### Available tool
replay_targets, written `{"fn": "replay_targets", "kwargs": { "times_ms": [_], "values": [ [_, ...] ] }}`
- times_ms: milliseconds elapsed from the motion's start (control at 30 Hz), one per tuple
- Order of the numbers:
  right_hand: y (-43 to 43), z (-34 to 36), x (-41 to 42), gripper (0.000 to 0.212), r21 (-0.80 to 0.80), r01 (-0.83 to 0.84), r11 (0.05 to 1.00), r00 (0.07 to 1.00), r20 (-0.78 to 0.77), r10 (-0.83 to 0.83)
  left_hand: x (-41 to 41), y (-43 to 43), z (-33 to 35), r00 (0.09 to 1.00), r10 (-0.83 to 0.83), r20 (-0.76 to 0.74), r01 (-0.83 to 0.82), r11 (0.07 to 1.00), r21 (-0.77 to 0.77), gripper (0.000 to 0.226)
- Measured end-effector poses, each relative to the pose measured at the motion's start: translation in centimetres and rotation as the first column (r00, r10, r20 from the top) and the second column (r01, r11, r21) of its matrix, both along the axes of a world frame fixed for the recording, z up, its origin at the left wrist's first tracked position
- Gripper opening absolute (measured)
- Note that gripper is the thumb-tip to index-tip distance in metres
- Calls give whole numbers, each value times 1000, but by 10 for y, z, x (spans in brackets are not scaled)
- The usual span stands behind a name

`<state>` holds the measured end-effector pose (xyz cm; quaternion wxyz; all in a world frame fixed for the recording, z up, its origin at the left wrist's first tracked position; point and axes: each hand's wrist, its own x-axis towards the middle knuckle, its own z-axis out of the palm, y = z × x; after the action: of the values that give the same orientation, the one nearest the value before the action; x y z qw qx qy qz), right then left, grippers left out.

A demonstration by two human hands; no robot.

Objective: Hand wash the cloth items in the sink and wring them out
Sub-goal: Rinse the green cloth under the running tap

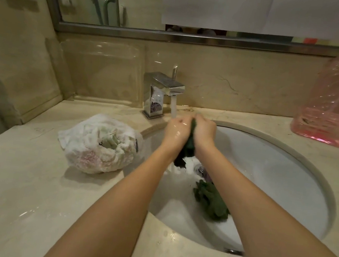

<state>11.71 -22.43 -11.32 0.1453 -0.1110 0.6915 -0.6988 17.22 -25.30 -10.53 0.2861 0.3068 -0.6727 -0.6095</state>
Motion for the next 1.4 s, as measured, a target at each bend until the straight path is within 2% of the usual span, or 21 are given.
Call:
{"fn": "replay_targets", "kwargs": {
  "times_ms": [67, 133, 300, 400, 467, 567, 633, 700, 767, 833, 900, 967, 1100, 1167, 1233, 1333, 1400],
  "values": [
    [-9, 2, 20, 31, 55, -99, 994, 978, -179, 107, 6, -22, -4, 995, 88, -38, -84, 990, 111, 32],
    [-16, 2, 33, 38, 114, -187, 976, 937, -279, 212, 13, -35, -9, 992, 123, -29, -118, 985, 123, 33],
    [-9, -1, 5, 41, 197, -98, 975, 931, -327, 160, 11, -30, 2, 992, 73, -102, -73, 997, 7, 31],
    [-3, 1, -4, 30, 268, -141, 953, 905, -356, 234, 11, -34, -3, 989, 52, -137, -65, 993, -98, 25],
    [2, 3, -10, 28, 312, -274, 910, 873, -316, 372, 16, -42, -9, 991, 21, -130, -37, 991, -127, 16],
    [14, -1, -17, 43, 394, -555, 733, 783, -49, 620, 20, -49, -10, 992, 10, -130, -25, 993, -116, 16],
    [20, -3, -23, 35, 428, -608, 668, 728, -34, 685, 21, -50, -9, 992, -1, -127, -12, 995, -98, 15],
    [25, 0, -31, 26, 425, -568, 704, 733, -129, 668, 21, -48, -8, 994, -23, -109, 14, 996, -84, 17],
    [31, 3, -39, 25, 362, -516, 777, 782, -171, 599, 23, -48, -9, 994, -28, -106, 17, 995, -99, 20],
    [35, 3, -46, 24, 223, -503, 835, 836, -121, 536, 24, -54, -14, 996, -33, -78, 26, 996, -89, 35],
    [34, 9, -44, 18, 71, -480, 875, 872, -73, 484, 26, -59, -20, 997, -67, 30, 68, 997, -32, 45],
    [30, 16, -40, 16, -53, -444, 895, 896, -51, 441, 28, -56, -22, 984, -138, 113, 136, 990, 23, 39],
    [25, 26, -27, 17, -177, -484, 857, 871, -3, 491, 26, -46, -15, 974, -209, 86, 193, 967, 167, 21],
    [22, 29, -22, 19, -135, -524, 841, 849, 2, 529, 25, -45, -11, 979, -204, 12, 195, 953, 233, 14],
    [19, 32, -17, 19, -23, -499, 866, 865, -65, 497, 25, -43, -10, 987, -151, -59, 161, 952, 260, 23],
    [14, 27, -8, 20, 173, -420, 891, 873, -191, 448, 18, -40, -9, 995, -28, -93, 45, 981, 187, 19],
    [11, 18, 3, 21, 286, -449, 847, 834, -205, 512, 12, -40, -8, 991, 63, -121, -46, 989, 138, 18]
  ]
}}
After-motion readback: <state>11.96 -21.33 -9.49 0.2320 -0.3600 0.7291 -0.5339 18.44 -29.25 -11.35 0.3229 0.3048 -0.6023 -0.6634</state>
